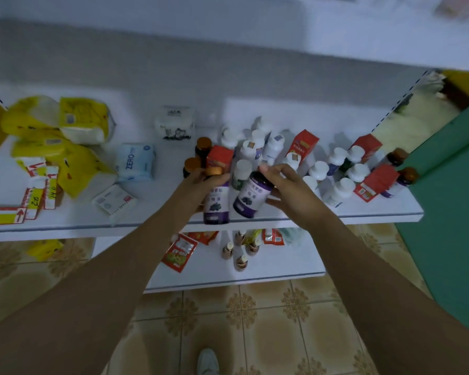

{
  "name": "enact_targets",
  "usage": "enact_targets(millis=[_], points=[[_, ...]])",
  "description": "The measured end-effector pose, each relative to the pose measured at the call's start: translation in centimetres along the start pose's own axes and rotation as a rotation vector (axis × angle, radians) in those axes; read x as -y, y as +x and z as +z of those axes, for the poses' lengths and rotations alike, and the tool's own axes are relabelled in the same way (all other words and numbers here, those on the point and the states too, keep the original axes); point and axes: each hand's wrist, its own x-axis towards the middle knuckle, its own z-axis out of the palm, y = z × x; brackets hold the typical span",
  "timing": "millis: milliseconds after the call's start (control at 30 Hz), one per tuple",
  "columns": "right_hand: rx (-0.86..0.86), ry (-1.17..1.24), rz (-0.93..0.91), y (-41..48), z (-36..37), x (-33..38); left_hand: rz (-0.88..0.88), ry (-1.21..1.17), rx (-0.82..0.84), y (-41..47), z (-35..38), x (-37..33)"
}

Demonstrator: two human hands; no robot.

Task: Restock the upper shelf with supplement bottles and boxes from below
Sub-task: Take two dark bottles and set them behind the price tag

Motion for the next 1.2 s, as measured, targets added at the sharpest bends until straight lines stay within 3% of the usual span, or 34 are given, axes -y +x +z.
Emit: enact_targets(millis=[167, 367, 467, 833, 1200], points=[[0.073, 0.187, -0.069, -6.1, 3.2, 4.3, 0.035, -0.212, 0.100, -6.3, -0.5, -2.8], [0.021, 0.281, -0.112, -14.6, 7.7, 8.4, 0.123, -0.264, 0.241, -15.4, -2.4, -6.9], [0.077, 0.366, -0.141, -18.3, 10.7, 10.6, 0.123, -0.275, 0.357, -19.5, -3.6, -8.9], [0.098, 0.304, -0.354, -26.3, 16.5, 18.5, 0.390, -0.209, 0.136, -30.1, -5.3, -16.6], [0.145, 0.325, -0.441, -28.8, 16.2, 20.6, 0.459, -0.261, 0.163, -33.9, -4.7, -19.5]])
